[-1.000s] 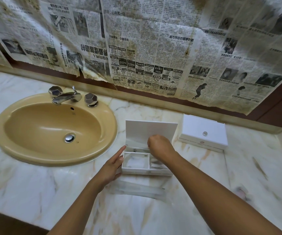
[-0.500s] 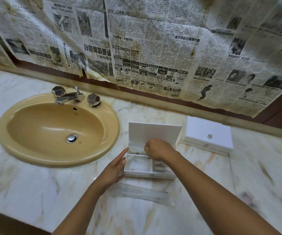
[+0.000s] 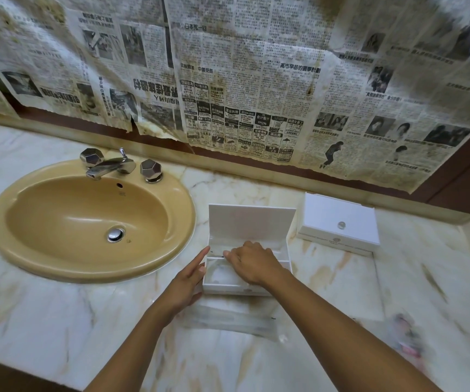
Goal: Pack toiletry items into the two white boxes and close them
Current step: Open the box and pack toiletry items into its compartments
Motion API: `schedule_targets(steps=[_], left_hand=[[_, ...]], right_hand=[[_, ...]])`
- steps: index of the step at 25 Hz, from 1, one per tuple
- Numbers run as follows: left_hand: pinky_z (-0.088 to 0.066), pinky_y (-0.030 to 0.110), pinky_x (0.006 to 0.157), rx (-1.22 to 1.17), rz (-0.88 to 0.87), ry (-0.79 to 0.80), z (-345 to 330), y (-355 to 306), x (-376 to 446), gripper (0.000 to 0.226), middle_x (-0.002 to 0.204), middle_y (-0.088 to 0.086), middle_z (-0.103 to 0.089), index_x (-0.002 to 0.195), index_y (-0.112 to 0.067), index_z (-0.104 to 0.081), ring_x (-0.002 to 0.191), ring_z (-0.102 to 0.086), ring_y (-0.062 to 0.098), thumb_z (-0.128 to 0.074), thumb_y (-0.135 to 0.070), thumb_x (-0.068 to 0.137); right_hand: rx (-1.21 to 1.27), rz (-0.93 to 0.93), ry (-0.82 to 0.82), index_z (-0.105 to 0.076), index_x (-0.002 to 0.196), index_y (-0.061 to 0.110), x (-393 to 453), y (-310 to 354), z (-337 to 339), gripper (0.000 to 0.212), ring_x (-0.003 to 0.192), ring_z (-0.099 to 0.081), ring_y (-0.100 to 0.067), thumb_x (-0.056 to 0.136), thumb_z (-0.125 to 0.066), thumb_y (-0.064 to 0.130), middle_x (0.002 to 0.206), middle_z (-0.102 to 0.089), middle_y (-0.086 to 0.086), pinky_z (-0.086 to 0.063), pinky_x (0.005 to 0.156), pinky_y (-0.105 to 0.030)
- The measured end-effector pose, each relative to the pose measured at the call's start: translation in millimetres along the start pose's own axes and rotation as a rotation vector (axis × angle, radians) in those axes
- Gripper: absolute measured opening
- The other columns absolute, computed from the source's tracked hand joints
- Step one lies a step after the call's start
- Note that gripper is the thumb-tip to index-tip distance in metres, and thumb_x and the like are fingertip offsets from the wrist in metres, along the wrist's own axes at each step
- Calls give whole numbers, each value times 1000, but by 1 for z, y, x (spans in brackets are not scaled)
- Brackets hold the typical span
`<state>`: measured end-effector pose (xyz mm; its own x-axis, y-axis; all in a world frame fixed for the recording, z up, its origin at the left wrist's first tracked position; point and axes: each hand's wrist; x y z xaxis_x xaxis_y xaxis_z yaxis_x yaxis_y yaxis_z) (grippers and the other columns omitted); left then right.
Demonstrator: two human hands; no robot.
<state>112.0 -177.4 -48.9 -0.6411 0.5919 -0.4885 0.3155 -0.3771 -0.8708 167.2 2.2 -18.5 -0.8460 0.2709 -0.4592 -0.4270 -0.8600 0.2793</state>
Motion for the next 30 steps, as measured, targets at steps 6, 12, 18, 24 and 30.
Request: schedule_targets(steps=[6,12,18,24,30], left_hand=[[-50,23,85,21,-6,-25,-2,2,0,39,141,12,-46,129,-64,-45,122,-51,14,-38,-35,104],[-50,24,88,2,-12,-28,-3,2,-1,41,109,3,-51,122,-68,-49,101,-56,10,-38,-33,104],[-49,22,84,6,-6,-21,-2,2,-2,36,143,-16,-49,124,-70,-45,129,-47,5,-40,-42,102],[-50,15,77,2,-3,-30,-4,-1,-4,37,141,-16,-51,128,-66,-45,125,-50,5,-39,-39,103],[-49,18,79,11,7,-30,-3,-1,-3,38,143,-10,-49,130,-65,-43,129,-47,10,-38,-38,104]], right_hand=[[13,200,-400,-65,116,12,-40,20,-4,32,108,-53,-27,95,-47,28,114,-62,-8,-40,92,-40],[-30,323,-350,-68,94,6,-74,30,-38,25,88,-59,-32,89,-47,19,92,-62,-11,-42,66,-35],[-105,237,-140,-61,112,7,-73,15,-64,29,105,-54,-37,84,-58,15,112,-57,-15,-46,80,-39],[-161,203,-73,-54,112,2,-77,11,-74,28,109,-50,-37,85,-51,-3,117,-52,-19,-43,82,-42],[-197,185,-3,-43,67,7,-79,17,-56,23,98,-59,-39,83,-49,-8,106,-62,-21,-38,69,-37]])
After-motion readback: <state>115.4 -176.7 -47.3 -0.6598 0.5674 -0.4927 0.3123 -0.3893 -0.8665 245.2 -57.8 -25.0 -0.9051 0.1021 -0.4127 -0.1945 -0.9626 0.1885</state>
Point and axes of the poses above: each hand's wrist, its own x-axis towards the middle knuckle, its own z-axis out of the back of the hand, y = z × x
